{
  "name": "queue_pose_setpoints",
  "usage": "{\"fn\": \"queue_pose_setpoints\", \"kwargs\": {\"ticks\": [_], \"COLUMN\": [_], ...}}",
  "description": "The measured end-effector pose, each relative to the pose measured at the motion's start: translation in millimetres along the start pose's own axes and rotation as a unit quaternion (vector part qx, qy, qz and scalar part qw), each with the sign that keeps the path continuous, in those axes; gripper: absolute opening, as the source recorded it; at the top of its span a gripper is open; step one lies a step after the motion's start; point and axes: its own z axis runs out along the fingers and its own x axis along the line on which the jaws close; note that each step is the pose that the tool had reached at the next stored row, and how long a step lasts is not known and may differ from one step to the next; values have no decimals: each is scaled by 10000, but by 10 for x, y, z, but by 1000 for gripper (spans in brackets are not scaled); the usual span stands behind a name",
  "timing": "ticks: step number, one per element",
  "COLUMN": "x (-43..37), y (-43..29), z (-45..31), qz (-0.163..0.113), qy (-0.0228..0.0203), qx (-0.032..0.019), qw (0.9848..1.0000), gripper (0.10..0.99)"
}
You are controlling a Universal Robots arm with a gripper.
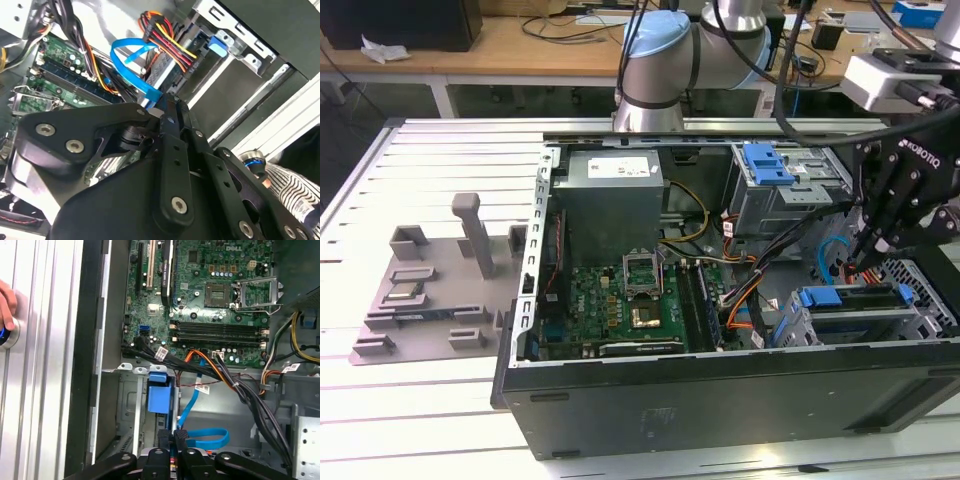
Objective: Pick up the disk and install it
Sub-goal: 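Insert the second disk wire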
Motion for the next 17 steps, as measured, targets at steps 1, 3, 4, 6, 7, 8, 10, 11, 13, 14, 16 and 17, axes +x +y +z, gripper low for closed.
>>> {"fn": "queue_pose_setpoints", "kwargs": {"ticks": [1,3,4,6,7,8,10,11,13,14,16,17], "x": [25,40,41,37,36,36,45,62,116,134,158,158], "y": [0,-12,-31,-55,-68,-93,-102,-102,-99,-99,-99,-99], "z": [22,64,93,144,163,187,197,201,212,217,227,234], "qz": [11,27,32,34,34,33,34,34,39,40,42,43], "qy": [-1,-2,-2,-3,-4,-3,-5,-4,-4,-4,-4,-5], "qx": [-1,-4,-7,-18,-23,-28,-29,-28,-29,-29,-29,-29], "qw": [10000,10000,10000,10000,10000,10000,10000,10000,10000,10000,10000,10000], "gripper": [157,157,157,157,157,157,157,157,157,157,157,157]}}
